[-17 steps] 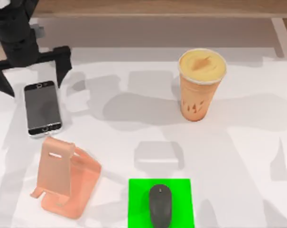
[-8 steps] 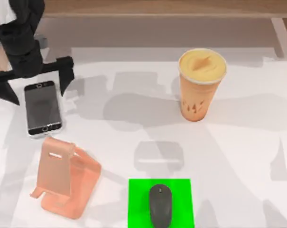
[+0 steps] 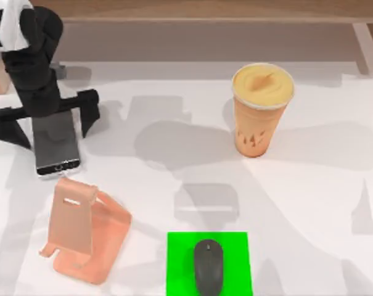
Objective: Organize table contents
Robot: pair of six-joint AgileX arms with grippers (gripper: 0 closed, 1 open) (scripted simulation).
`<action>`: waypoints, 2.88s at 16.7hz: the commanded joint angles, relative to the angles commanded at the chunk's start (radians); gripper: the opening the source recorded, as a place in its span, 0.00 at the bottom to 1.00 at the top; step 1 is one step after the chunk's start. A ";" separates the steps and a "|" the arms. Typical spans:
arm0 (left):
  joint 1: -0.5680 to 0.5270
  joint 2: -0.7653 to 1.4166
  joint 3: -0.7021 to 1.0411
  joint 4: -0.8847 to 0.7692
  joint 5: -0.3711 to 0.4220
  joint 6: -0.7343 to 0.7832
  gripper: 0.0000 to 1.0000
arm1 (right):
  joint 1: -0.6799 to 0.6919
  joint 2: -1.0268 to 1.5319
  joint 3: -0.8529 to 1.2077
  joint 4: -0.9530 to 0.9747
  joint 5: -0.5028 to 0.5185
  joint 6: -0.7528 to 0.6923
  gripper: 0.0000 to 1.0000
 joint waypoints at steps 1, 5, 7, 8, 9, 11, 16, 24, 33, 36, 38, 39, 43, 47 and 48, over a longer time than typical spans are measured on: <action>0.000 0.000 0.000 0.000 0.000 0.000 0.92 | 0.000 0.000 0.000 0.000 0.000 0.000 1.00; 0.000 0.000 0.000 0.000 0.000 0.000 0.62 | 0.000 0.000 0.000 0.000 0.000 0.000 1.00; 0.000 0.000 0.000 0.000 0.000 0.000 0.47 | 0.000 0.000 0.000 0.000 0.000 0.000 1.00; 0.000 0.000 0.000 0.000 0.000 0.000 0.40 | 0.000 0.000 0.000 0.000 0.000 0.000 1.00; 0.000 0.000 0.000 0.000 0.000 0.000 0.32 | 0.000 0.000 0.000 0.000 0.000 0.000 1.00; 0.000 0.000 0.000 0.000 0.000 0.000 0.17 | 0.000 0.000 0.000 0.000 0.000 0.000 1.00; 0.000 0.000 0.000 0.000 0.000 0.000 0.00 | 0.000 0.000 0.000 0.000 0.000 0.000 1.00; -0.002 -0.016 0.011 -0.019 -0.003 0.003 0.00 | 0.000 0.000 0.000 0.000 0.000 0.000 1.00; -0.002 -0.049 0.064 -0.103 -0.004 0.002 0.00 | 0.000 0.000 0.000 0.000 0.000 0.000 1.00; -0.002 -0.044 0.061 -0.101 -0.004 0.004 0.00 | 0.000 0.000 0.000 0.000 0.000 0.000 1.00; -0.017 -0.074 0.055 -0.082 -0.023 -0.001 0.00 | 0.000 0.000 0.000 0.000 0.000 0.000 1.00; -0.034 -0.105 0.043 -0.063 -0.042 -0.005 0.00 | 0.000 0.000 0.000 0.000 0.000 0.000 1.00; -0.148 -0.329 -0.066 0.051 -0.158 -0.021 0.00 | 0.000 0.000 0.000 0.000 0.000 0.000 1.00; -0.319 -0.663 -0.250 0.169 -0.302 -0.035 0.00 | 0.000 0.000 0.000 0.000 0.000 0.000 1.00; -0.366 -0.761 -0.311 0.193 -0.337 -0.037 0.00 | 0.000 0.000 0.000 0.000 0.000 0.000 1.00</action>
